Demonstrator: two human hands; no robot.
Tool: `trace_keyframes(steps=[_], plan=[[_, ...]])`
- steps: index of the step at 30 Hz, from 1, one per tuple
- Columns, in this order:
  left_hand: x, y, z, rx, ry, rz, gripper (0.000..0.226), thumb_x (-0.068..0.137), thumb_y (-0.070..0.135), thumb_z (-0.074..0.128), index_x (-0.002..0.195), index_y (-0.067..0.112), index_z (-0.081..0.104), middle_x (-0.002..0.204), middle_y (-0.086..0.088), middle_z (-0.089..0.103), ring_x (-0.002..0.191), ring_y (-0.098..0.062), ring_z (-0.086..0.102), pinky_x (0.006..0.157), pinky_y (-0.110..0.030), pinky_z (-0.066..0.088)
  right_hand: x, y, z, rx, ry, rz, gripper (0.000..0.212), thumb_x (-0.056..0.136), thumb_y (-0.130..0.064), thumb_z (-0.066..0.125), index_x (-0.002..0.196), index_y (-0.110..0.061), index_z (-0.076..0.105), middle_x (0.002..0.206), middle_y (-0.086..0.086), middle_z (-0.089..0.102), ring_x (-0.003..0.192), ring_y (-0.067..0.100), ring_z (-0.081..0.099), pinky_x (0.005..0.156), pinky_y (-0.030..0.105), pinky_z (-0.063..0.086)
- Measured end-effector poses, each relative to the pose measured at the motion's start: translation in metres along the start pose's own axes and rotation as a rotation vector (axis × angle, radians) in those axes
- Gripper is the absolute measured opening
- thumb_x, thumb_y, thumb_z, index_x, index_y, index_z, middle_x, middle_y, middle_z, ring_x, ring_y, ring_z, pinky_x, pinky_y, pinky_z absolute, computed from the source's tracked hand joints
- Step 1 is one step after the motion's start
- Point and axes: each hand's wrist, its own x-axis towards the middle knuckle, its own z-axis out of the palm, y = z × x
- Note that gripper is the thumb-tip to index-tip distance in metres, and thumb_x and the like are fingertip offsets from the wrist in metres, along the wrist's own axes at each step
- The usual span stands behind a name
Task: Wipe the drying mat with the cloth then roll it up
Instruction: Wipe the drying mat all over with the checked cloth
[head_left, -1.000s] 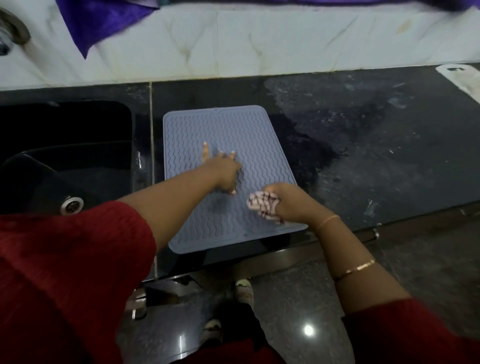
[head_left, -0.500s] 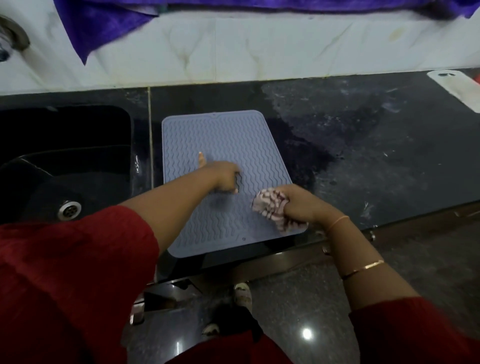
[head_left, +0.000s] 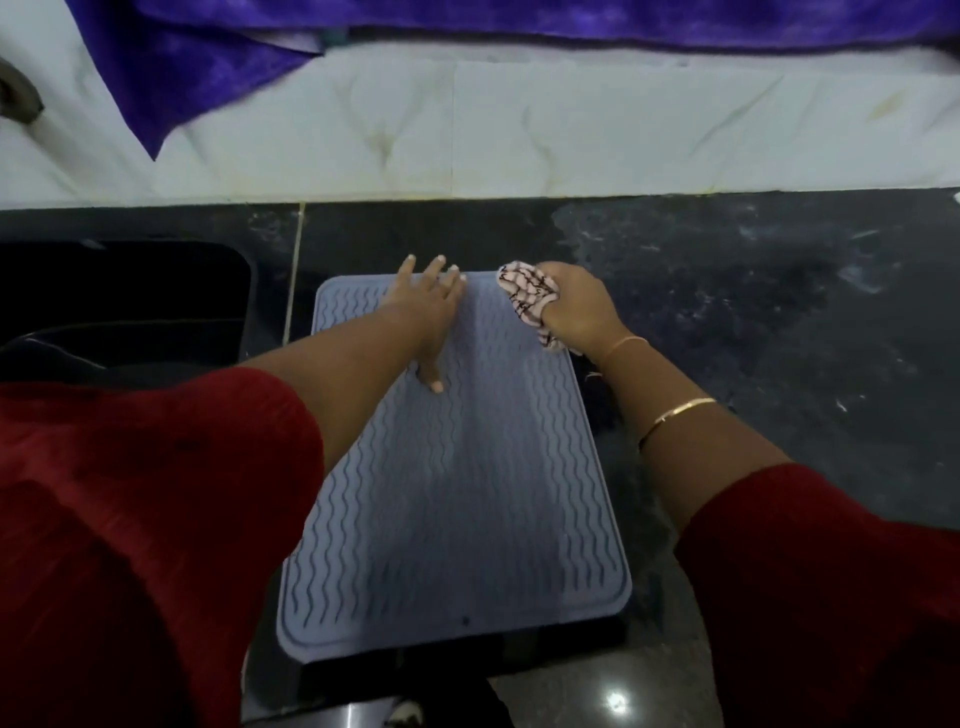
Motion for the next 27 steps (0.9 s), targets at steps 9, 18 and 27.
trace_keyframes(steps=[9, 18, 27], plan=[[0.042, -0.009, 0.001, 0.132, -0.187, 0.118, 0.151, 0.045, 0.082, 0.065, 0.147, 0.006, -0.014, 0.157, -0.013, -0.013, 0.145, -0.028, -0.013, 0.114, -0.047, -0.013, 0.084, 0.014, 0.045, -0.426, -0.166, -0.045, 0.044, 0.085, -0.017, 0.059, 0.125, -0.03, 0.051, 0.125, 0.008, 0.055, 0.118, 0.035, 0.049, 0.097, 0.049, 0.039], [0.039, -0.01, -0.002, 0.104, -0.171, 0.12, 0.147, 0.052, 0.074, 0.07, 0.145, 0.005, -0.02, 0.157, -0.011, -0.018, 0.145, -0.025, -0.012, 0.117, -0.044, -0.009, -0.006, 0.035, 0.053, -0.522, -0.133, -0.23, 0.05, 0.08, -0.015, 0.055, 0.126, -0.035, 0.05, 0.123, -0.001, 0.055, 0.115, 0.028, 0.046, 0.09, 0.04, 0.028], [0.039, -0.005, -0.009, 0.17, -0.237, 0.109, 0.141, 0.057, 0.074, 0.067, 0.147, 0.005, -0.016, 0.157, -0.013, -0.015, 0.145, -0.027, -0.013, 0.117, -0.046, -0.009, 0.076, 0.013, 0.028, -0.359, -0.152, -0.116, 0.033, 0.082, -0.017, 0.059, 0.113, -0.028, 0.057, 0.115, 0.007, 0.062, 0.113, 0.035, 0.052, 0.096, 0.052, 0.041]])
